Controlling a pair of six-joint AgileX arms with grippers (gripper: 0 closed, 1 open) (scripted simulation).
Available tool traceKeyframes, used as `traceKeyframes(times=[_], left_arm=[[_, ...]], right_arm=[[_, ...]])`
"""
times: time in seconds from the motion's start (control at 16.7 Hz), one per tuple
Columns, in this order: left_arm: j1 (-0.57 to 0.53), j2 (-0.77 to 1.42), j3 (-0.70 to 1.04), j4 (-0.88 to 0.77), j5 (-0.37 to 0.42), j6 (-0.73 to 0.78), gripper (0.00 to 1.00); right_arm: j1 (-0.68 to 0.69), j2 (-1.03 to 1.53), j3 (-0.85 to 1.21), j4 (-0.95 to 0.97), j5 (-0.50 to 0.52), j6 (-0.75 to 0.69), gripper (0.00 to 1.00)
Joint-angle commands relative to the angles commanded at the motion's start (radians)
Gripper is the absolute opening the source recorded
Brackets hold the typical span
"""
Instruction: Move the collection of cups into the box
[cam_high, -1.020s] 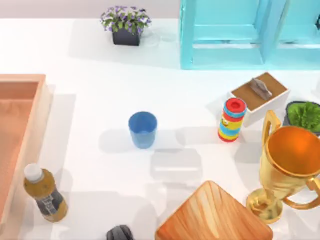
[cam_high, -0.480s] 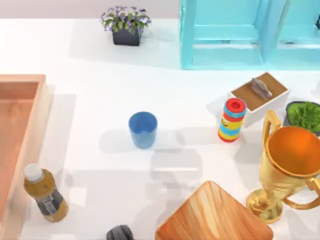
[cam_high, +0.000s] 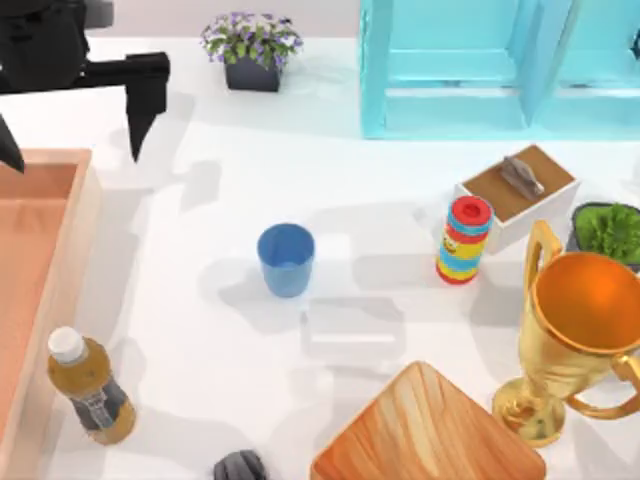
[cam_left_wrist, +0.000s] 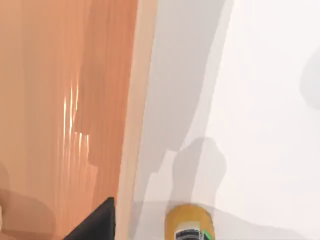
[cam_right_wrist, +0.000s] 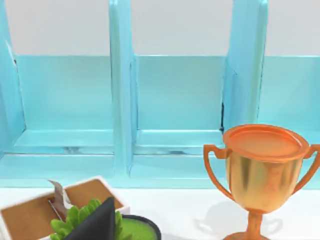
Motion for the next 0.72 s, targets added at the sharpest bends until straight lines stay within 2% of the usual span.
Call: traceKeyframes(times=[0.18,0.36,0.48,0.72], left_arm=[[-0.211,0.164,0.155,0.013,0.000,-0.246,1.00],[-0.362,0.275,0.266,0.035,0.000,-0.403,1.00],[-0.410,0.312,0.303,0.046,0.000,-0.452,1.00],[-0.420,0.319,0.311,0.048,0.000,-0.462,1.00]], right_arm=[[0.000,0.000,0.000,0.000,0.000,0.000,1.00],[0.000,0.000,0.000,0.000,0.000,0.000,1.00],[0.000,0.000,0.000,0.000,0.000,0.000,1.00],[0.000,0.000,0.000,0.000,0.000,0.000,1.00]])
